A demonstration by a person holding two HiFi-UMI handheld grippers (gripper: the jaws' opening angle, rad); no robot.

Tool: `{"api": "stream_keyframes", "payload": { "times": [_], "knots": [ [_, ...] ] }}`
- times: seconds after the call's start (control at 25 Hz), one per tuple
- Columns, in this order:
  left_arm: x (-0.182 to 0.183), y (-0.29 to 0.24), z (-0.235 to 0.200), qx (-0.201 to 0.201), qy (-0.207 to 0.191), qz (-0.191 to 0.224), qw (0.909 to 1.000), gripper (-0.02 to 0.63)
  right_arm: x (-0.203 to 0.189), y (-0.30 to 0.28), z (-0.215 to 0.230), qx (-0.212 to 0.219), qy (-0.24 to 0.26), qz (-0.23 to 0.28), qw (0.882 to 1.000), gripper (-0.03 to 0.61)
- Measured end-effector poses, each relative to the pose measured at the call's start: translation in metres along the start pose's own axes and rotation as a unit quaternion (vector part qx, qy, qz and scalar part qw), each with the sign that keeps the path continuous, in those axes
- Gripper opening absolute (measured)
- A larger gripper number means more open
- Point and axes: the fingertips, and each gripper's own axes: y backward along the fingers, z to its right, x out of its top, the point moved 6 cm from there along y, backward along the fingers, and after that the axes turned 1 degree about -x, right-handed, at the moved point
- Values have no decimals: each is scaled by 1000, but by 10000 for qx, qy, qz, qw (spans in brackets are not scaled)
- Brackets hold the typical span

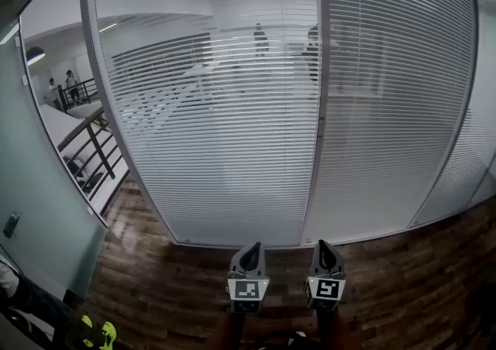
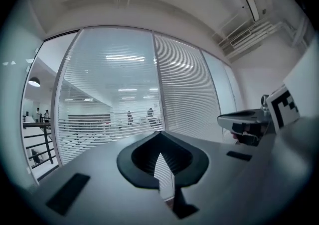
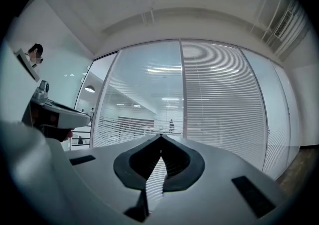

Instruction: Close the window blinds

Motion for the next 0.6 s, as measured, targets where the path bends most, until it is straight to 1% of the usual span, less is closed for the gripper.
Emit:
{"api": "stream_keyframes", "payload": {
  "times": [0.16, 0.28, 0.4, 0.52, 0.6],
  "knots": [
    [6, -10, 0, -94, 164, 53, 9998, -6, -5, -9, 3, -34, -32, -50, 10000, 2],
    [9, -24, -2, -61, 212, 101, 9997, -6, -6, -20, 8, -22, -14, -146, 9999, 2],
    [9, -45, -6, -40, 285, 62, 9996, -6, -7, -36, 16, -7, 6, -241, 9997, 2],
    [11, -65, -8, -59, 290, 46, 9996, -6, -12, -57, 24, 45, -35, -199, 9998, 2],
    [13, -80, -13, -27, 245, 146, 9996, -6, -14, -72, 30, 38, -45, -217, 9997, 2]
  ]
}}
